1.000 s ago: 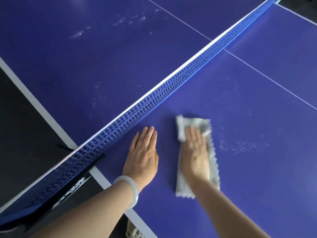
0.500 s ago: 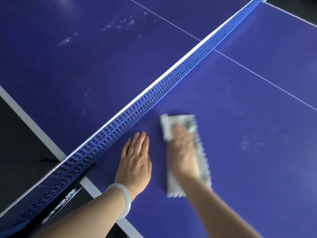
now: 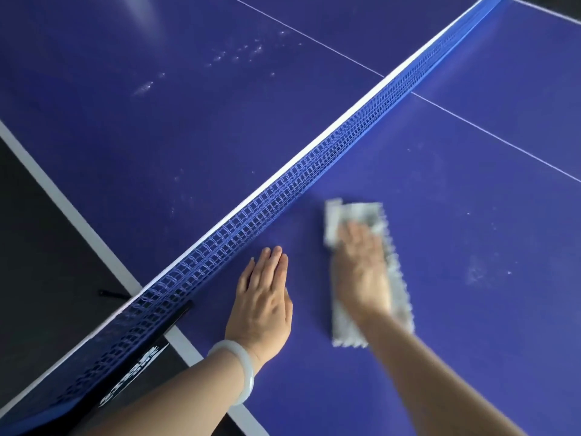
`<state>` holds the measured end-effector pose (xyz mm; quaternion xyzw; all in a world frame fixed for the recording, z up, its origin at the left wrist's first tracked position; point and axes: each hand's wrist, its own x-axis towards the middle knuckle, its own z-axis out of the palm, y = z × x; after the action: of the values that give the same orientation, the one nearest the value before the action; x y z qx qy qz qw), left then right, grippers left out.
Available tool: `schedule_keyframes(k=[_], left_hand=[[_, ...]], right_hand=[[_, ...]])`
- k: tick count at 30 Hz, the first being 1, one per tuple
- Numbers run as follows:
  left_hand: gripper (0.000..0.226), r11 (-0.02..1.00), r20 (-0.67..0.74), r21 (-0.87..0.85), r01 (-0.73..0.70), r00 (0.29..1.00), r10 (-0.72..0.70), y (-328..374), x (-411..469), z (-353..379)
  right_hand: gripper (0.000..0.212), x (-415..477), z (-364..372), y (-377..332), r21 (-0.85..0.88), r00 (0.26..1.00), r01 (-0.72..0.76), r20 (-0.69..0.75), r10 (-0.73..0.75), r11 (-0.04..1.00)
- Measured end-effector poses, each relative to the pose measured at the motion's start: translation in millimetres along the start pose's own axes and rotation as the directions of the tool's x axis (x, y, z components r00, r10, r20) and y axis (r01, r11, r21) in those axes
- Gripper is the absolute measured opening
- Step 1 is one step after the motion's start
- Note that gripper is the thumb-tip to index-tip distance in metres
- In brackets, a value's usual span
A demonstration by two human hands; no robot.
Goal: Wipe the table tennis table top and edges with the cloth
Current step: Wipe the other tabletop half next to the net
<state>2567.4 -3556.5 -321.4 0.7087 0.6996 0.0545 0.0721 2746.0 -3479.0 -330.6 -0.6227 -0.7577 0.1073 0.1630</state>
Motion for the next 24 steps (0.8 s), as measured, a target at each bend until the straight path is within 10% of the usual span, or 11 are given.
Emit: schedule_keyframes(k=[4, 11, 24], left_hand=[[0.055, 0.999, -0.004, -0.037, 0.004, 1.0, -0.004, 2, 0, -3], [0.058, 0.995, 0.021, -0.058, -0.083, 0.996, 0.084, 33, 48, -7], [0.058, 0.996, -0.05, -0.078, 0.041, 0.998, -0.045, 75, 163, 19]], right_hand=[[0.051, -8, -1, -11, 0.031, 0.901, 0.41, 0.141, -0.41, 0.911], [0.048, 50, -43, 101, -0.005, 0.993, -0.118, 0.006, 0.118, 0.993], [0.05, 64, -37, 102, 0.017, 0.925, 0.348, 0.157, -0.347, 0.937]])
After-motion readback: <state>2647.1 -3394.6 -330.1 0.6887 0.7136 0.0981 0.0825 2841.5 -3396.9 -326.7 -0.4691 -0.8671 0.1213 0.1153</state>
